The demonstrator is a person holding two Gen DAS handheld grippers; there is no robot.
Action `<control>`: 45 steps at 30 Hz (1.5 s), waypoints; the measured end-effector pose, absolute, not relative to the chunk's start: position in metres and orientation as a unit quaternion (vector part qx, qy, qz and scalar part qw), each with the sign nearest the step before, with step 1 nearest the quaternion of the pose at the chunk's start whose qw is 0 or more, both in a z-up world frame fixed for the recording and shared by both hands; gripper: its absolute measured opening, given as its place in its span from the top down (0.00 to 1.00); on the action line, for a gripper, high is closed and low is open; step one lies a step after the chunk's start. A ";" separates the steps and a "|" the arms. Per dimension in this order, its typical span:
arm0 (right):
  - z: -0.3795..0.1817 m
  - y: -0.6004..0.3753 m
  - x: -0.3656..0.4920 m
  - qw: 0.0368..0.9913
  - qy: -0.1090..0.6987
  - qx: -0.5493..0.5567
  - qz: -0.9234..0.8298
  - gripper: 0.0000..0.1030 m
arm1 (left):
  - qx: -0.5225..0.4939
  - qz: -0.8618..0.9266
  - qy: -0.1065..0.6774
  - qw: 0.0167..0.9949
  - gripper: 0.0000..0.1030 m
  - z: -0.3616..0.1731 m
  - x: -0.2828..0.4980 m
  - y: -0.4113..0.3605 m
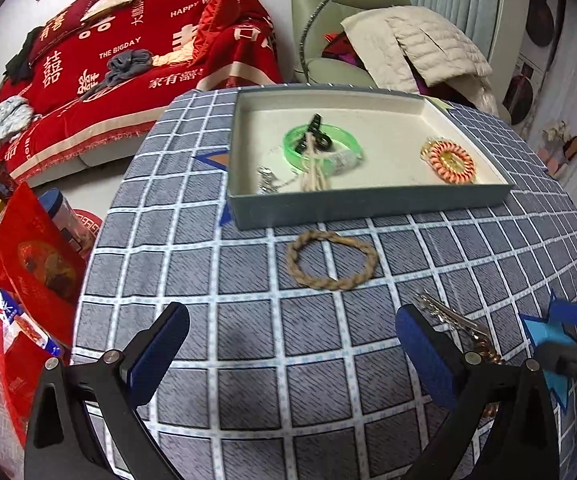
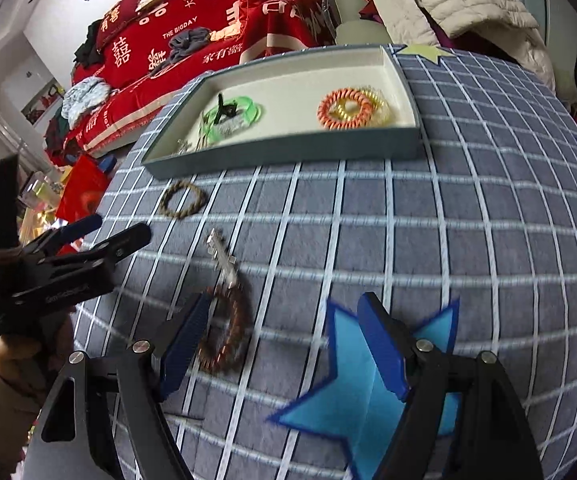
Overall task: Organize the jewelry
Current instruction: 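Withdraw both tools to the table, right toward the brown bead bracelet, then grasp the brown bead bracelet with the right tool while the left grasps the silver clip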
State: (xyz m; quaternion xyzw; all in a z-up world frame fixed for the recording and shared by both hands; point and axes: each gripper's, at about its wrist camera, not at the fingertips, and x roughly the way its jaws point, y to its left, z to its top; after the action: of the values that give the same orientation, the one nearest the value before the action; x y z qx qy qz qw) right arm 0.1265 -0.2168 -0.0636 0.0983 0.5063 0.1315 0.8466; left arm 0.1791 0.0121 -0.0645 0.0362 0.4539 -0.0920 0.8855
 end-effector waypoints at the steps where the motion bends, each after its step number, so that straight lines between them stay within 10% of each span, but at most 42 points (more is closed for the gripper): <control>1: -0.064 -0.214 0.124 0.847 0.507 0.094 0.132 0.23 | 0.033 -0.093 0.456 0.885 0.00 -0.065 0.179 0.011; 9: -0.075 -0.190 0.113 0.844 0.517 0.066 0.127 0.54 | 0.002 -0.078 0.465 0.882 0.00 -0.060 0.179 0.011; 18: -0.080 -0.164 0.103 0.854 0.508 -0.013 0.108 0.64 | -0.014 -0.078 0.472 0.878 0.00 -0.060 0.174 0.008; 21: -0.080 -0.160 0.097 0.858 0.500 -0.034 0.108 0.88 | -0.022 -0.084 0.478 0.874 0.00 -0.060 0.173 0.001; 34: -0.082 -0.182 0.068 0.876 0.470 -0.002 0.108 0.89 | -0.069 -0.078 0.538 0.837 0.00 -0.078 0.179 -0.038; 45: -0.083 -0.187 0.063 0.880 0.463 0.012 0.109 0.89 | -0.007 -0.062 0.535 0.842 0.23 -0.073 0.169 -0.073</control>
State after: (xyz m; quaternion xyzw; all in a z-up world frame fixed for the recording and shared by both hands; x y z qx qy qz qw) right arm 0.0635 -0.1873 -0.0829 0.0115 0.4626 0.1087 0.8798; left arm 0.1690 -0.0726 -0.0730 -0.0067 0.5354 -0.0616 0.8423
